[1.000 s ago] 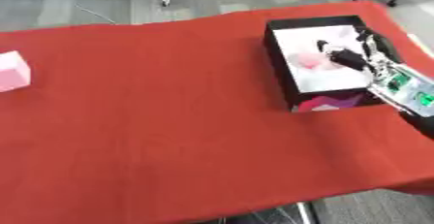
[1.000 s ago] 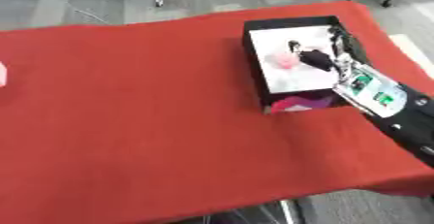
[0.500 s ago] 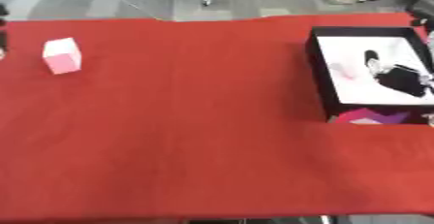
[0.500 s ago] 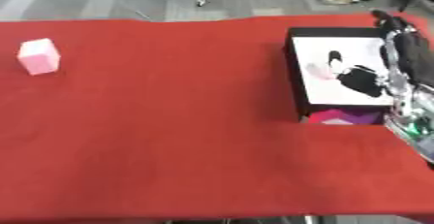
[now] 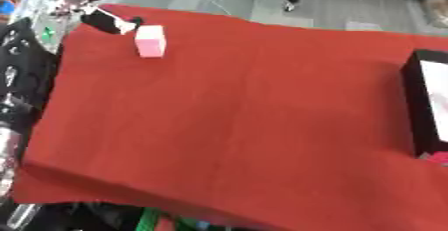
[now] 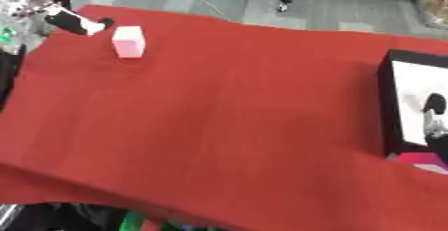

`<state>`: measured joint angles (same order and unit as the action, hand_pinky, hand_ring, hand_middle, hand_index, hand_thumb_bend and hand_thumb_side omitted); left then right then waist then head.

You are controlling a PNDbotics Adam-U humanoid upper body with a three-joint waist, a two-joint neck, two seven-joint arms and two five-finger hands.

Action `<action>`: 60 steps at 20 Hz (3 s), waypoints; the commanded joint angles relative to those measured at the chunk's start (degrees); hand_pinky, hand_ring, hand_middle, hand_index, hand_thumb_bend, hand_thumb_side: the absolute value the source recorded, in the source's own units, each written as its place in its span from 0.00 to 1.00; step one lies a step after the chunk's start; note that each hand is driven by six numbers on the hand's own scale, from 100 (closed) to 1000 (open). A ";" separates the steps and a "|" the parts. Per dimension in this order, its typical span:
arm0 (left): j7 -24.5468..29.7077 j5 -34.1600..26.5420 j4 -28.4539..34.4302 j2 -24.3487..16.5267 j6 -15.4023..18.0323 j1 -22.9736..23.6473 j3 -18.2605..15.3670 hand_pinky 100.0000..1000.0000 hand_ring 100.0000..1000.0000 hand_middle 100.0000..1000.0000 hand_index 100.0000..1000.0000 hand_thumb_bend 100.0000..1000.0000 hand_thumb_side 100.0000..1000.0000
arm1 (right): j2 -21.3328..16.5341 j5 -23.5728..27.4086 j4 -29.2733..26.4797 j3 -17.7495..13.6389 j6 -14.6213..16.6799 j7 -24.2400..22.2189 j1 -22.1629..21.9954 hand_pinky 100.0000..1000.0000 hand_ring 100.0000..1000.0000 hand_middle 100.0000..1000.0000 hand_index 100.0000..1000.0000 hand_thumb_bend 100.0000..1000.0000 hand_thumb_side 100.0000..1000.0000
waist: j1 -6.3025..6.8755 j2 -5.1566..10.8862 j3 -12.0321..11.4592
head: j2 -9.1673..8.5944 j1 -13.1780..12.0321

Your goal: Pick up the objects with one hand, pass them to the other hand, and then place them into the box on the other side of the table.

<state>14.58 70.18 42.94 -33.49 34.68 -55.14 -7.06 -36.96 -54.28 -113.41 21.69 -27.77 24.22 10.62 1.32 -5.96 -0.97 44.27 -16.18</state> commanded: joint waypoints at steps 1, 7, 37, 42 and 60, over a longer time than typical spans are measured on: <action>-4.32 11.16 -4.96 -1.86 -0.07 -3.26 -0.39 0.92 0.85 0.84 0.94 0.37 0.29 | 1.90 -1.80 -1.18 1.54 1.29 -0.52 1.04 0.75 0.94 0.77 0.94 0.10 0.25 | -0.18 -0.09 0.66 | -0.15 -2.14; -8.10 20.00 -9.37 -2.35 -5.13 -5.91 -3.43 0.90 0.83 0.82 0.91 0.28 0.25 | 5.47 -2.00 -1.18 4.81 0.34 2.05 0.38 0.73 0.95 0.76 0.93 0.04 0.28 | -0.28 -2.73 2.81 | -0.15 -4.60; -14.21 18.03 -17.76 -4.20 -18.81 -6.97 -6.30 0.94 0.91 0.93 0.95 0.10 0.21 | 8.28 -1.50 -1.18 8.44 -0.92 4.89 -0.02 0.72 0.97 0.73 0.93 0.00 0.29 | -0.08 -6.47 5.13 | -3.48 -5.42; -7.04 12.25 -21.04 -4.67 -18.24 -6.53 -5.74 0.95 0.94 0.95 0.96 0.04 0.24 | 8.63 -1.28 -1.18 8.87 -0.81 4.92 -0.01 0.72 0.97 0.73 0.93 0.00 0.29 | -0.32 -6.94 5.49 | -4.18 -5.15; -16.99 8.04 -19.22 -4.41 -18.95 -5.15 -6.04 0.63 0.41 0.34 0.49 0.00 0.15 | 8.55 -0.53 -1.18 9.08 -0.99 5.45 -0.27 0.71 0.97 0.72 0.93 0.00 0.30 | -0.44 -6.32 5.62 | -3.60 -4.83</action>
<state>-1.02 78.95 22.76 -36.62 15.43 -59.57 -12.64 -27.60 -55.08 -113.41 31.11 -28.73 29.33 10.09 0.90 -13.47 4.70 40.73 -21.09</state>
